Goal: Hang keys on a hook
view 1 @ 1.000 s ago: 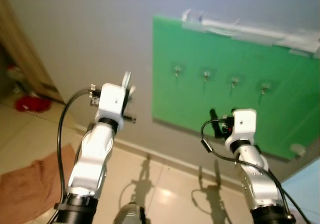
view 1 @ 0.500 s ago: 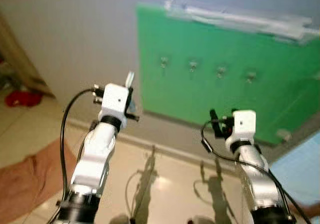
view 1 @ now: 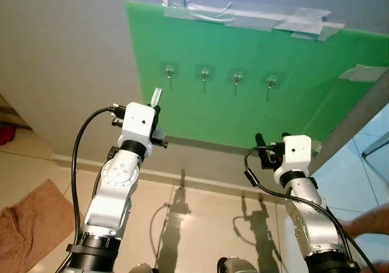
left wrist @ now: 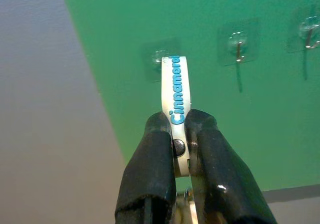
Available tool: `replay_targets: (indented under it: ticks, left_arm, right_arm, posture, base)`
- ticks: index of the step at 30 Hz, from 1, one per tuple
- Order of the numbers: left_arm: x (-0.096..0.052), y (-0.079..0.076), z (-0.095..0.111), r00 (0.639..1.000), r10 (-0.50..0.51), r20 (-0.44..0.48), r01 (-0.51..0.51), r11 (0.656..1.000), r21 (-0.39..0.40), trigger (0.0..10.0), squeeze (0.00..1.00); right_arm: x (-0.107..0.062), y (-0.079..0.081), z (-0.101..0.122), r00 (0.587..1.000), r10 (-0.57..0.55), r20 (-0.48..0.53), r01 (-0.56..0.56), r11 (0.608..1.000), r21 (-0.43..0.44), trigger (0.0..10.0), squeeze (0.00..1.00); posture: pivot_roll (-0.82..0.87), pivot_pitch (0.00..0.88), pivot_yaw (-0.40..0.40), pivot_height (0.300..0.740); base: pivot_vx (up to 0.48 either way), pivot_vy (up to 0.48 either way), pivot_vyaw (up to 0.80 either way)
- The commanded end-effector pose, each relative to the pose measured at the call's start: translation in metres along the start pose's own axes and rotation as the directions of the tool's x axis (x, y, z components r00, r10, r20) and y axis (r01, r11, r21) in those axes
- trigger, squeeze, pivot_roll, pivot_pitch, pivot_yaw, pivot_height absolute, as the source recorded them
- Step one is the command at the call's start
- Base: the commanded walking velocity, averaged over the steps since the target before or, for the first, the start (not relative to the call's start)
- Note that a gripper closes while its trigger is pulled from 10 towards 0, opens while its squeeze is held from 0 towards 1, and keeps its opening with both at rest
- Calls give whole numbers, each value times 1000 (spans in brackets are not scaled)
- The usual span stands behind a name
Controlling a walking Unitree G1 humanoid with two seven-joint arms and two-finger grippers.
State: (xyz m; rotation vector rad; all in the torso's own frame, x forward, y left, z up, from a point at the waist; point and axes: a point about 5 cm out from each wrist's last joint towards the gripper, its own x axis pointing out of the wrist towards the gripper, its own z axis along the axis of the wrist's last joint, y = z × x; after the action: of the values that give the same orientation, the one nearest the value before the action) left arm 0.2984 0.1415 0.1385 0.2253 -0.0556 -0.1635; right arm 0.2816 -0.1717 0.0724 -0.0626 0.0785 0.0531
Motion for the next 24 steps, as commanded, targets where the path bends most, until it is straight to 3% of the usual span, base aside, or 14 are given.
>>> replay_targets:
  ticks: [1,12,19,24]
  left_arm:
    - [-1,2,2,1000,-2,10,2,1000,3,0,0]
    - [1,-3,4,999,-34,11,34,999,27,0,0]
    - [0,-14,4,992,-123,14,123,992,23,0,0]
    - [2,-10,5,993,-115,13,115,993,21,0,0]
  right_arm:
    - [0,-1,0,1000,-1,4,1,1000,-7,10000,153]
    - [-1,0,0,1000,5,6,-5,1000,-7,10000,153]
    - [-1,2,0,1000,8,6,-8,1000,-6,10000,157]
    - [0,3,0,1000,15,5,-15,1000,-6,10000,157]
  posture:
    - [-76,66,9,740]
    - [-73,71,6,740]
    - [-76,69,11,740]
    - [-71,65,11,740]
  base:
    - [0,0,0]
    - [436,0,0]
    - [480,0,0]
    - [480,0,0]
